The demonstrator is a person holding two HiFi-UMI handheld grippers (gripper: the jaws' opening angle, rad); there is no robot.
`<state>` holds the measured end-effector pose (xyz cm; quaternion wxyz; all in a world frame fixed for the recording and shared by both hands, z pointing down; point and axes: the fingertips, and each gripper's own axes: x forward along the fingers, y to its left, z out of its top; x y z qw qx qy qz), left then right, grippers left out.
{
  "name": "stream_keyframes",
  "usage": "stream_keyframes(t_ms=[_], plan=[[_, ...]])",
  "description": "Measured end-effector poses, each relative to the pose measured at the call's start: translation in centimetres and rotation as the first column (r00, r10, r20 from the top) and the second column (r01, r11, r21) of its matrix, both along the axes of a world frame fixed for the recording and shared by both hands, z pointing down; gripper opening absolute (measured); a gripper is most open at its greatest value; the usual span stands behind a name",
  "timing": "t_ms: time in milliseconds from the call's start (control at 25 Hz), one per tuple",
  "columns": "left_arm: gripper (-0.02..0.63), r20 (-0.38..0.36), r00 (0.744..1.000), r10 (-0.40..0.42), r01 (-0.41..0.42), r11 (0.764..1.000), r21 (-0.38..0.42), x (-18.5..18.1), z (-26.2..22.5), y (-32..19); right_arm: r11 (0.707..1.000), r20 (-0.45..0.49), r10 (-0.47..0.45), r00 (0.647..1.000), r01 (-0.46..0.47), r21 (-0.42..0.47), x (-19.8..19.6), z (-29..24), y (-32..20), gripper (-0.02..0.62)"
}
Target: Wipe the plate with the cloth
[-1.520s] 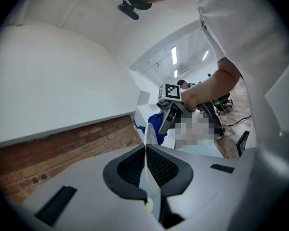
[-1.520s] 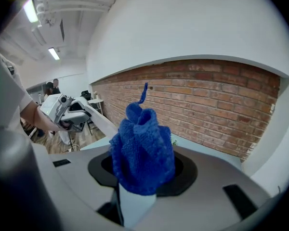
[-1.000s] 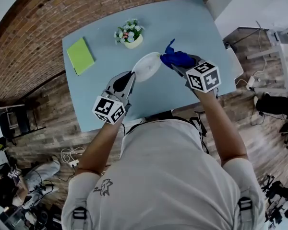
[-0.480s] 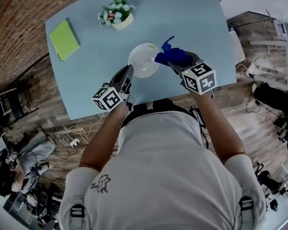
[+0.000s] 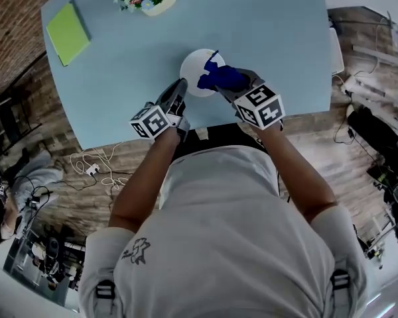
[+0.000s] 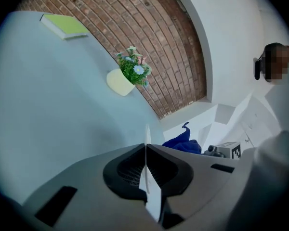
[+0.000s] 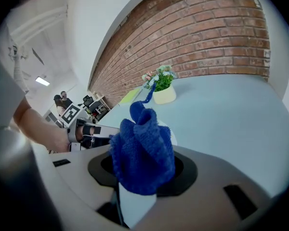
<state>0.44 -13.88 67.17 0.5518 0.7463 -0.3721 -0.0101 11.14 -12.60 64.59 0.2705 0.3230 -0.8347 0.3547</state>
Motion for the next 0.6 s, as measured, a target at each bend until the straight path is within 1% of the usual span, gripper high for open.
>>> stream_keyframes(t_ms=[200,520,600], plan=[[0.017,0.035,0.999,-0.003,0.004,0.999,-0.038,0.8,2.7,0.1,0.999,0.008,-0.018,1.000,0.018,-0.042,0.0,2.7,0.1,0.156],[0.017,0.064,0.997,-0.040,0.045,0.994,-0.095,0.1,6.2,0.3,0.995,0.021,-0.020,1.000,0.022,-0.101,0.0,6.0,0.6,0.156],[0.018,0.084,0.996,-0.040,0.048,0.994,-0.099,-0.1,6.8,0.3,0.994,0.023,-0.020,1.000,0.022,-0.107,0.0,6.4,0.7,0.156]])
